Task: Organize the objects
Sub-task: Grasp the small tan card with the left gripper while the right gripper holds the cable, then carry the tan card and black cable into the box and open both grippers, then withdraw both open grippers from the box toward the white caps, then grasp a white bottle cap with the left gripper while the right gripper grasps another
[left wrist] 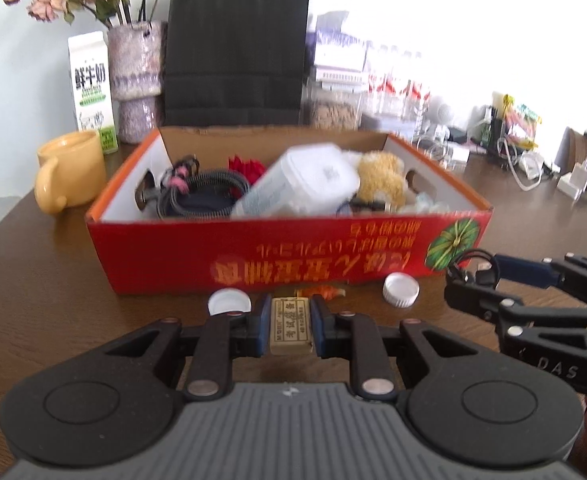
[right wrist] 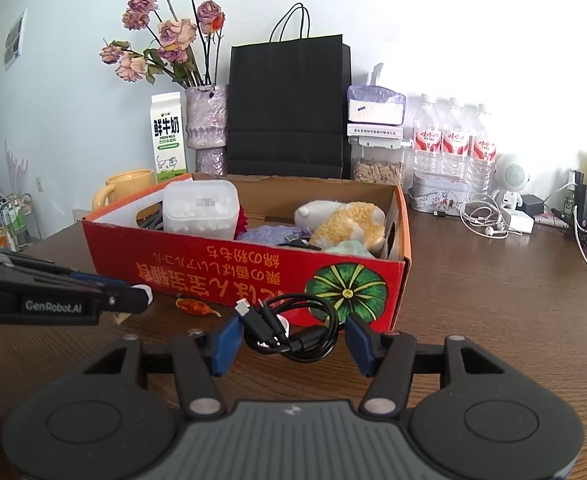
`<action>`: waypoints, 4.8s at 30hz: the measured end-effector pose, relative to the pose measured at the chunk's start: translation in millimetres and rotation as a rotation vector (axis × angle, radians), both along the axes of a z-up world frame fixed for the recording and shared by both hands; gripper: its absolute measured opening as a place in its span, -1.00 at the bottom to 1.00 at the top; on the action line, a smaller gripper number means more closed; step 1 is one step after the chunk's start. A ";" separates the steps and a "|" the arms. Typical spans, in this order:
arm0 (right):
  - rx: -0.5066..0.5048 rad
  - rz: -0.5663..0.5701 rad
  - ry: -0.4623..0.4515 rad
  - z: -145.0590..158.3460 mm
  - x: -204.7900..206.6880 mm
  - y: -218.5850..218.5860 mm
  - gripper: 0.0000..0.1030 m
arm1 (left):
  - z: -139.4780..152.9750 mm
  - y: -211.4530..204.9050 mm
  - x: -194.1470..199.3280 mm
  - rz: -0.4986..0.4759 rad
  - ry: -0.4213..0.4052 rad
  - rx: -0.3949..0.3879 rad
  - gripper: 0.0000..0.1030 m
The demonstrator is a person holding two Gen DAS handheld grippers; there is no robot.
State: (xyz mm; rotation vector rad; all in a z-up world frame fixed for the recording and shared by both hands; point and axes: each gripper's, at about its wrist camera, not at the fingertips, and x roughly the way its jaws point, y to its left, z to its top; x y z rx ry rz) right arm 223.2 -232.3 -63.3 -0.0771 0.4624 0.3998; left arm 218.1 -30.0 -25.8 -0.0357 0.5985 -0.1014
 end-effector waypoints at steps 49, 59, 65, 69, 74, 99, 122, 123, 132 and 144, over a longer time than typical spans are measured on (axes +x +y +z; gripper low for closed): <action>0.052 0.005 0.006 34.2 156.0 56.3 0.09 | 45.5 29.5 134.8 0.076 -0.141 -0.065 -0.58; 0.065 -0.016 0.022 33.6 156.8 51.2 1.00 | 48.9 36.0 129.3 0.171 -0.183 -0.055 1.00; 0.066 -0.027 0.047 29.6 161.7 48.8 1.00 | 48.3 38.0 131.6 0.174 -0.160 -0.065 1.00; 0.068 -0.025 0.039 29.9 160.3 48.8 1.00 | 49.7 36.2 128.6 0.166 -0.169 -0.065 1.00; 0.066 -0.026 0.028 31.2 157.2 46.5 1.00 | 52.5 36.1 123.4 0.165 -0.186 -0.063 1.00; 0.074 -0.062 -0.086 36.3 70.2 16.0 1.00 | 48.8 35.5 37.5 0.157 -0.254 -0.063 1.00; -0.070 -0.008 0.061 -8.1 9.0 9.8 1.00 | -14.5 50.7 -4.2 0.088 0.018 0.067 1.00; -0.073 -0.008 0.065 -8.9 9.4 10.7 1.00 | -16.0 50.0 -2.2 0.088 0.030 0.068 1.00; -0.075 -0.015 0.093 -15.3 15.7 11.2 1.00 | -24.1 36.7 26.1 0.093 0.074 0.085 0.95; -0.068 -0.008 0.119 -17.9 28.2 20.6 1.00 | -27.0 34.6 39.0 0.087 0.064 0.032 -0.43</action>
